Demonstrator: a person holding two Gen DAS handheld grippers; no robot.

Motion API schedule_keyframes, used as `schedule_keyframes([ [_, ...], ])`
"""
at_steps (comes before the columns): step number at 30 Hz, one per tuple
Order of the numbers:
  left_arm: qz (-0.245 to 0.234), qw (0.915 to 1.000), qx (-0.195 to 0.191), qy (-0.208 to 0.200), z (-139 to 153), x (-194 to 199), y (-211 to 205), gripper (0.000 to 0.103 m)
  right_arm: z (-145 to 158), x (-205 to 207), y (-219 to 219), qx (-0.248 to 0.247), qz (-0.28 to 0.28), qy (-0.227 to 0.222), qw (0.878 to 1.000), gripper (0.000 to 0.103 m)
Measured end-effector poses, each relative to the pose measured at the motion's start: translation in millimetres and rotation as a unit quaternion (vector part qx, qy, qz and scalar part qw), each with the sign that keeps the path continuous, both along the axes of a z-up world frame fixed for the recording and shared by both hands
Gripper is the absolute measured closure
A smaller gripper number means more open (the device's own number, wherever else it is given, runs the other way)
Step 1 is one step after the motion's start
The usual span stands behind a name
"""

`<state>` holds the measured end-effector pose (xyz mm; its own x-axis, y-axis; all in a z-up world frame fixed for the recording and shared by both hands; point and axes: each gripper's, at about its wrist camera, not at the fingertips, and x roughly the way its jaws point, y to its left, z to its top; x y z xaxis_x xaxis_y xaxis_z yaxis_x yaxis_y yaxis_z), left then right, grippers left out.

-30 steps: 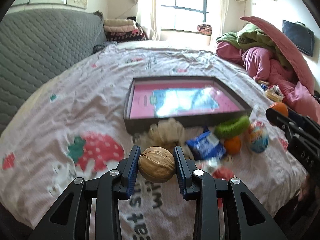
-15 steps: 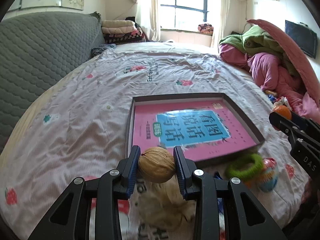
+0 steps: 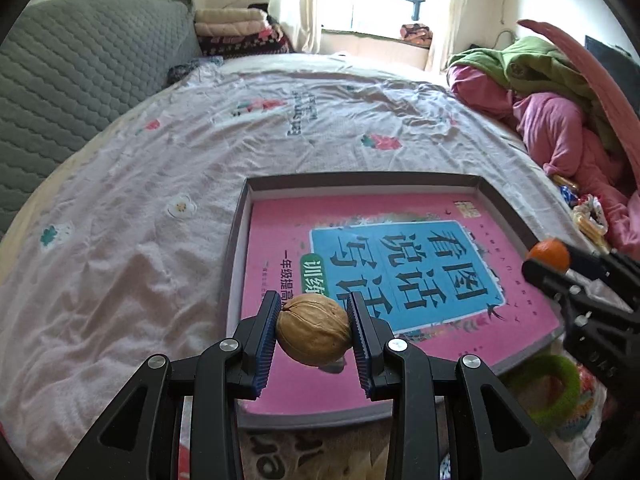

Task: Organize objects
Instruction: 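Carry the tangerine and walnut over the pink workbook tray with both grippers, then open the right gripper over the tray while the left releases the walnut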

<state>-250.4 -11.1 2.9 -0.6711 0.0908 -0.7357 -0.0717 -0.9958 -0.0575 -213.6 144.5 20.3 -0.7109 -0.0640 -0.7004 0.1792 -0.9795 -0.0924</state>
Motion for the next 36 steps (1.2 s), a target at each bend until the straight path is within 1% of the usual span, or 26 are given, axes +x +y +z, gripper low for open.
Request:
schedule_keyframes([
  [3, 0.000, 0.9999, -0.004, -0.014, -6.9, -7.3, 3.6, 0.068, -15.8, -12.8, 4.2, -0.020, -0.005, -0.049, 0.999, 0.063],
  [4, -0.002, 0.9998, -0.006, -0.019, -8.9, -8.4, 5.8, 0.068, -19.0, -14.0, 4.4, -0.016, -0.009, -0.058, 0.998, 0.063],
  [7, -0.003, 0.9995, -0.020, -0.026, -14.3, -11.5, 10.8, 0.068, -24.2, -16.9, 0.3, 0.002, -0.009, -0.067, 0.998, 0.063],
  [9, -0.002, 0.9988, -0.029, -0.039, -20.1, -13.4, 13.1, 0.068, -24.7, -17.9, -3.1, 0.017, -0.012, -0.069, 0.997, 0.063],
  [12, -0.004, 0.9982, -0.030, -0.053, -26.9, -14.5, 12.9, 0.068, -23.9, -17.0, -4.5, 0.020, -0.015, -0.065, 0.998, 0.063],
  [15, -0.005, 0.9981, -0.035, -0.051, -27.1, -14.3, 11.7, 0.068, -20.6, -15.5, -5.9, 0.026, -0.017, -0.058, 0.998, 0.063],
  [16, -0.006, 0.9982, -0.034, -0.050, -26.7, -14.5, 11.3, 0.066, -18.7, -16.4, -6.9, 0.026, -0.017, -0.056, 0.998, 0.063],
  [17, -0.008, 0.9982, -0.032, -0.051, -26.7, -14.8, 10.9, 0.062, -17.5, -15.9, -6.6, 0.024, -0.017, -0.055, 0.998, 0.063],
  [19, -0.011, 0.9980, -0.030, -0.055, -27.0, -15.9, 11.5, 0.057, -15.6, -15.4, -5.0, 0.018, -0.017, -0.055, 0.998, 0.063],
  [22, -0.010, 0.9982, -0.027, -0.052, -24.7, -14.5, 10.3, 0.056, -12.2, -15.1, 0.3, 0.010, -0.024, -0.053, 0.998, 0.063],
  [23, -0.009, 0.9984, -0.023, -0.051, -23.2, -14.1, 9.0, 0.054, -10.9, -14.9, 1.7, 0.008, -0.025, -0.052, 0.998, 0.063],
  [26, -0.010, 0.9989, -0.010, -0.044, -15.2, -12.2, 5.1, 0.046, -6.9, -12.8, 4.1, 0.003, -0.028, -0.048, 0.998, 0.062],
  [30, -0.005, 0.9996, 0.011, -0.025, 2.4, -7.5, -4.6, 0.044, 1.2, -7.0, 6.4, -0.006, -0.030, -0.039, 0.999, 0.061],
  [36, 0.008, 0.9997, 0.021, 0.002, 27.3, 5.5, -20.0, 0.043, 20.0, 6.4, 7.1, -0.019, -0.024, -0.015, 0.999, 0.059],
])
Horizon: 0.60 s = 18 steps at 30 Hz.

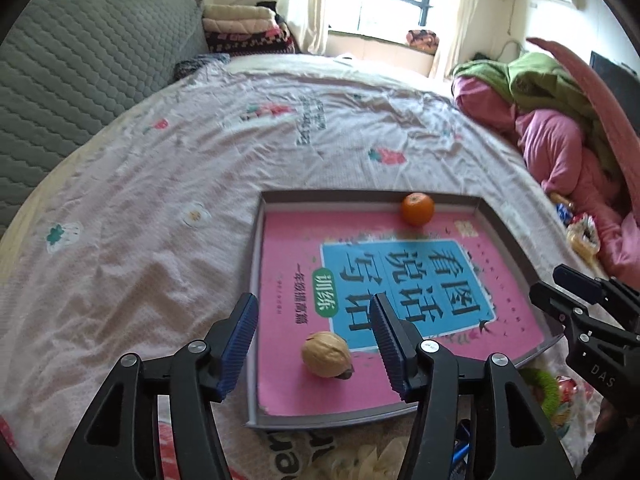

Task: Organize objects
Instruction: 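Open the right gripper over the tray while the left releases the walnut, then move both grippers back from the tray toward the remaining loose items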

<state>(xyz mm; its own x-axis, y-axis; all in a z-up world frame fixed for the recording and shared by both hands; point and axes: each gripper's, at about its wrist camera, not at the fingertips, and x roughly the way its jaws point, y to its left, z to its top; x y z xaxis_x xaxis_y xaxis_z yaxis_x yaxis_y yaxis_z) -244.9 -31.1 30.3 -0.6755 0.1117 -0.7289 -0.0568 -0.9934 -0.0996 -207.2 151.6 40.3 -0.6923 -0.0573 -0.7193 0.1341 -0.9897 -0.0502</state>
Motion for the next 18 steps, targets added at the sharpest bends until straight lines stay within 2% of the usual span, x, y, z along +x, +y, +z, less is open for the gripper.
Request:
schedule_keyframes([
  [8, 0.005, 0.9997, -0.010, 0.021, 19.6, 28.4, -13.9, 0.043, 23.1, 21.0, 0.7, -0.015, 0.009, 0.030, 0.999, 0.056],
  [18, -0.006, 0.9978, -0.014, 0.064, 40.7, 84.8, -6.7, 0.043, 46.8, 53.1, 5.7, -0.032, 0.007, 0.079, 0.996, 0.049],
])
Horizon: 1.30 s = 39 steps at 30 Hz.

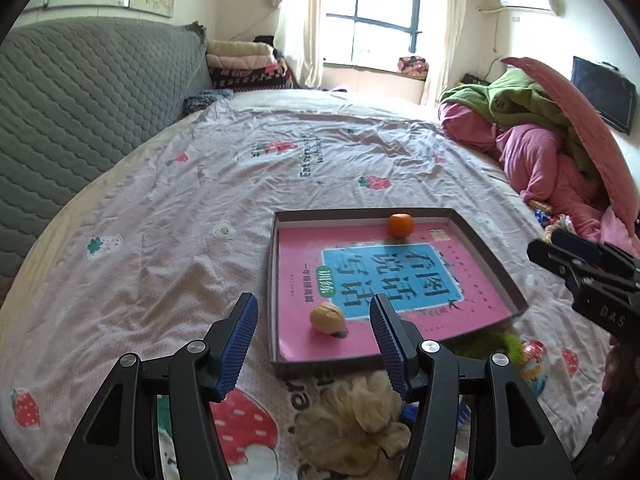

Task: Organize objects
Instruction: 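Move both grippers back from the tray toward the remaining loose items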

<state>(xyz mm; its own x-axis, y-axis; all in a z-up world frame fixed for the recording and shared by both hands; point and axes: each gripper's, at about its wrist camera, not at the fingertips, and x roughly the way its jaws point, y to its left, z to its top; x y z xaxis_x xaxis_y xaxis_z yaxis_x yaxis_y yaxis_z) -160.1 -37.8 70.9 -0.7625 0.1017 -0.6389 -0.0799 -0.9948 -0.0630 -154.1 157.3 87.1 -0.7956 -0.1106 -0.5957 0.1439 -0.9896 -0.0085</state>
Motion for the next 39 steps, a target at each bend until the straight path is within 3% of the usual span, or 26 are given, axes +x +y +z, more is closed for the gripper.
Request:
schedule_keyframes([
  [6, -0.020, 0.9997, -0.011, 0.008, -5.3, 26.5, 17.2, 0.043, 3.3, 19.2, 11.1, -0.022, -0.010, 0.014, 1.000, 0.045],
  [14, -0.032, 0.9994, -0.010, 0.012, -12.2, 49.9, 38.4, 0.043, 0.1, 45.9, 9.6, 0.012, -0.019, 0.032, 0.999, 0.040],
  [24, -0.037, 0.9990, -0.017, -0.017, -40.5, 68.1, 54.4, 0.043, -12.4, 69.9, 16.6, 0.002, -0.016, 0.022, 1.000, 0.035],
  [28, -0.038, 0.9984, -0.003, -0.041, -53.3, 75.3, 52.5, 0.042, -19.1, 80.1, 19.4, -0.003, -0.015, 0.020, 1.000, 0.035],
  [39, -0.057, 0.9972, 0.012, -0.048, -63.1, 100.4, 54.3, 0.042, -44.4, 98.4, 27.8, 0.007, -0.031, -0.014, 0.999, 0.035],
])
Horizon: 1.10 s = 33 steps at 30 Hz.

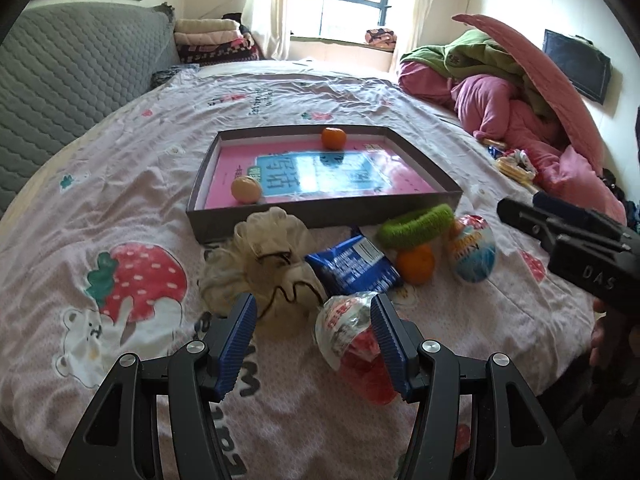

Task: Organize objects
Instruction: 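Move both grippers back from the tray toward the remaining loose items, then grasp the bagged red item with the left gripper while the right grasps the blue-white egg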

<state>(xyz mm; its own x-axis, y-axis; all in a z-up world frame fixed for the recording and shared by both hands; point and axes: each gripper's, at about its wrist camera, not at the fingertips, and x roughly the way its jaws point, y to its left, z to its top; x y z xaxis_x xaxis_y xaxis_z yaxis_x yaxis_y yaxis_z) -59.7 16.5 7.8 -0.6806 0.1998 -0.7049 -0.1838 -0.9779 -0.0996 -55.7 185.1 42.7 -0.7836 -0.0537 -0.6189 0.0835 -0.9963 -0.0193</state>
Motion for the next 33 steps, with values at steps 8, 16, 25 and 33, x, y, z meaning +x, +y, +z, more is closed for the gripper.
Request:
schedule_keyframes([
  [8, -0.035, 0.9994, -0.003, 0.002, -3.9, 15.8, 14.4, 0.042, -15.7, 9.4, 1.2, 0.007, 0.001, -0.020, 1.000, 0.035],
  [16, -0.046, 0.9989, 0.006, -0.008, -9.9, 12.8, 21.5, 0.035, -21.4, 6.5, -5.6, 0.008, 0.010, -0.031, 0.999, 0.035],
  [25, -0.063, 0.9976, 0.021, -0.020, -17.2, 7.7, 31.5, 0.034, -30.5, -2.6, -4.0, -0.002, 0.008, -0.051, 0.999, 0.035],
  [33, -0.070, 0.9962, 0.040, -0.035, -25.0, -2.7, 39.0, 0.034, -44.9, -17.9, 3.3, -0.001, -0.020, -0.069, 0.997, 0.035],
])
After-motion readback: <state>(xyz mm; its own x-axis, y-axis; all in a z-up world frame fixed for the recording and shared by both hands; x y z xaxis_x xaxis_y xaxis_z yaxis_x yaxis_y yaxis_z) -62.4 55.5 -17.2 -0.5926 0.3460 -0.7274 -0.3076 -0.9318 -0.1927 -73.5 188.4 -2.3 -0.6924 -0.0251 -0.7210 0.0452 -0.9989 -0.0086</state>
